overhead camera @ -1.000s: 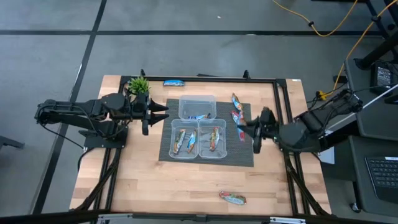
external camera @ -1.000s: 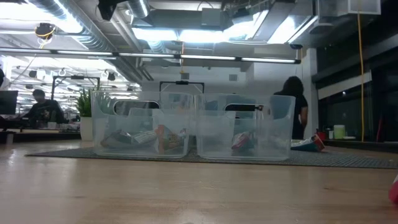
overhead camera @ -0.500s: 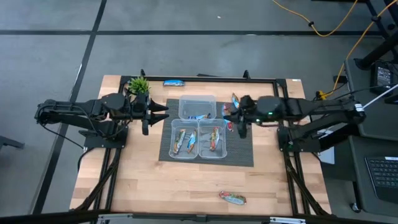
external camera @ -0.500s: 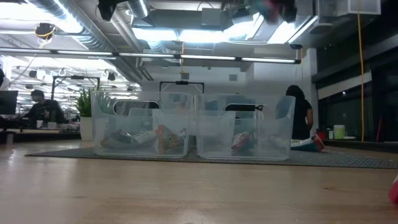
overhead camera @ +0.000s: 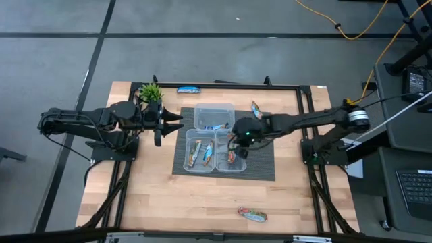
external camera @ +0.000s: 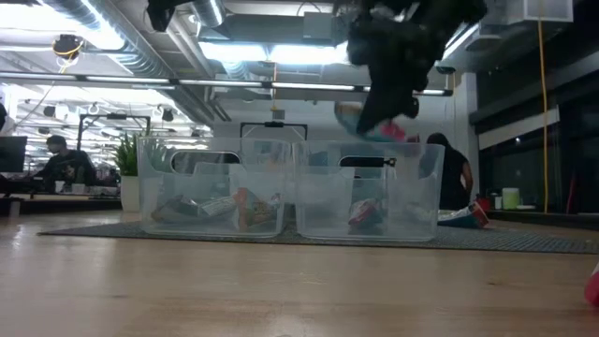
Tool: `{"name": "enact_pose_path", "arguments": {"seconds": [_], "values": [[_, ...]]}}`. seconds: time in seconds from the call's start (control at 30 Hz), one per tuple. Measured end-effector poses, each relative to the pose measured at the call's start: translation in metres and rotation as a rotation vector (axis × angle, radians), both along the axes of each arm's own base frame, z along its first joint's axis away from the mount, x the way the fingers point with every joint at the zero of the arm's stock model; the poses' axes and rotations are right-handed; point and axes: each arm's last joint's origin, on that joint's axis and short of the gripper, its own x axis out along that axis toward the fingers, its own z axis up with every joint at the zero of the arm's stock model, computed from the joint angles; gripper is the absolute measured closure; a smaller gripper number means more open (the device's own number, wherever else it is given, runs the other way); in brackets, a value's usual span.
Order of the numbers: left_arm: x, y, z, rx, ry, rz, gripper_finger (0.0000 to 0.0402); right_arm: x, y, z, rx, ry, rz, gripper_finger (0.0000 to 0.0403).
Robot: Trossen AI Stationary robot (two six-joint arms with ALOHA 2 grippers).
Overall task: Pick and place Granola Bars by type
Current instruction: Put the red granola bar into the bottom right transparent bin
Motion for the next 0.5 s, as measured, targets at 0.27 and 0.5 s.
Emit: {"name": "enact_pose_path", "arguments": {"seconds": [0.27, 0.5], "values": [[0.0, 0.0, 0.0, -0.001, 0.0, 0.0, 0.0238, 0.016, 0.002, -0.019, 0.043, -0.002, 0.023, 0.031], [0.0, 0.0, -0.001, -0.023, 0.002, 0.004, 0.0238, 0.004, 0.005, 0.0, 0.11, -0.029, 0.014, 0.0203]]}}
